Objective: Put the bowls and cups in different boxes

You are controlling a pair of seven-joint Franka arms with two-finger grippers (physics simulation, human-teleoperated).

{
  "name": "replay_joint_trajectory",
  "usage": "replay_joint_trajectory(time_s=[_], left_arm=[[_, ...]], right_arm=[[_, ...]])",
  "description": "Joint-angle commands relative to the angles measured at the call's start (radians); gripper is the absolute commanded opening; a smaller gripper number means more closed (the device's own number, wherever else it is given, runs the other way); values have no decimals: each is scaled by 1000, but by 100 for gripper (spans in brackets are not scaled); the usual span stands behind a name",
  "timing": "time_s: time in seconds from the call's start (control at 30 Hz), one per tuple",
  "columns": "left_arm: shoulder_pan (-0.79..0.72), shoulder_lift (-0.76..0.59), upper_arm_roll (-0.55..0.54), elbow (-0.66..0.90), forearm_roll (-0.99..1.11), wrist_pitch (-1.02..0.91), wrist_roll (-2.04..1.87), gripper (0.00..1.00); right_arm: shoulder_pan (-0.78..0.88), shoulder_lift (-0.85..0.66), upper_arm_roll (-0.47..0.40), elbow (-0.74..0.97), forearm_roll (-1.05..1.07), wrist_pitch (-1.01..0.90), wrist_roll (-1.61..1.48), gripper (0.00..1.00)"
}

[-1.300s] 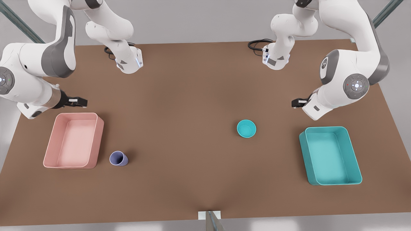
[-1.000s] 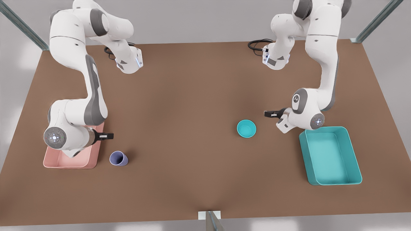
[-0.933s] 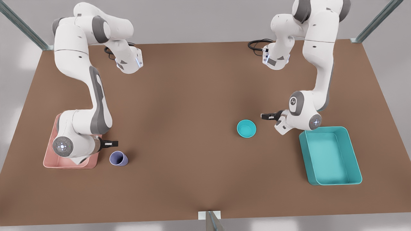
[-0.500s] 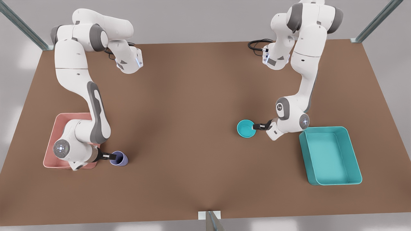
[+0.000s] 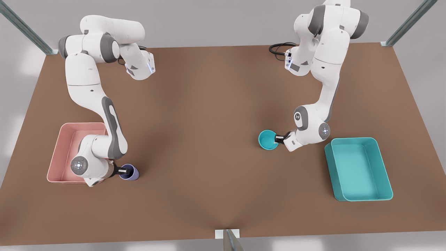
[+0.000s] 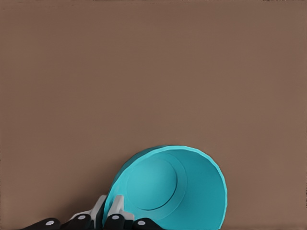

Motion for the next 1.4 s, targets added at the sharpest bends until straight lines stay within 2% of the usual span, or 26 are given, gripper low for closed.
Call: replay_joint_trajectory(time_s=[0.0, 0.07, 0.13, 0.2, 0.27, 0.33, 0.37, 0.43, 0.53, 0.6, 0.83, 0.87, 0.93, 0.97, 1.0, 1.03, 1.07, 1.13, 1.17, 1.23, 1.27, 1.37], left_arm=[[0, -9, 1, 10, -1, -46, 80, 21], [0, -61, 23, 12, 32, -121, -10, 21], [0, -124, 118, 70, 131, -302, -42, 21], [39, -142, 161, 275, 389, -506, -193, 21], [124, -130, 172, 397, 432, -559, -200, 21], [216, -124, 173, 432, 501, -557, -197, 21], [232, -119, 230, 431, 503, -548, -188, 21], [238, -70, 288, 431, 503, -502, -185, 21], [333, 59, 291, 470, 490, -378, -162, 21], [347, 134, 291, 478, 489, -260, -165, 21], [365, 283, 271, 487, 452, -117, -164, 21], [384, 276, 256, 487, 450, -117, -161, 100], [393, 255, 244, 487, 417, -124, -161, 100], [393, 203, 245, 481, 426, -158, -162, 100], [390, 137, 245, 481, 486, -241, -164, 100], [367, 74, 245, 483, 513, -321, -171, 100], [309, -16, 245, 483, 556, -425, -220, 100], [117, -248, 212, 480, 621, -741, -421, 100], [80, -322, 158, 483, 650, -837, -483, 100], [89, -354, 63, 525, 668, -930, -547, 100], [80, -340, 51, 585, 702, -982, -547, 100], [80, -345, 28, 636, 705, -1069, -547, 100]], right_arm=[[4, -2, 2, 1, -2, 12, -8, 33], [9, -3, 5, 13, -1, 5, -4, 28], [19, -3, 7, 12, -1, 3, -5, 22], [19, -3, 7, 15, -1, 2, -7, 21], [9, -52, 7, 30, 5, -53, -22, 21], [-50, -163, 4, 29, 12, -162, -209, 21], [-97, -198, 0, 29, 12, -195, -329, 21], [-178, -223, -1, 30, 10, -216, -508, 21], [-315, -209, -1, 61, 12, -207, -754, 21], [-363, -164, -1, 93, 15, -195, -800, 21], [-349, -28, 4, 92, 42, -4, -786, 21], [-344, -13, 4, 92, 42, 8, -785, 21], [-341, 1, 4, 92, 44, 8, -782, 21], [-338, 6, 4, 87, 42, 8, -782, 21], [-337, 6, 4, 82, 42, 6, -782, 28], [-337, 6, 4, 82, 42, 6, -780, 71], [-338, 7, 5, 82, 41, 6, -782, 100], [-337, 6, 7, 82, 41, 6, -782, 100], [-330, 6, 7, 82, 41, 6, -782, 100], [-327, -6, 8, 82, 39, -9, -782, 100], [-327, -46, 10, 81, 39, -55, -791, 100], [-292, -226, 13, 82, 33, -340, -740, 100]])
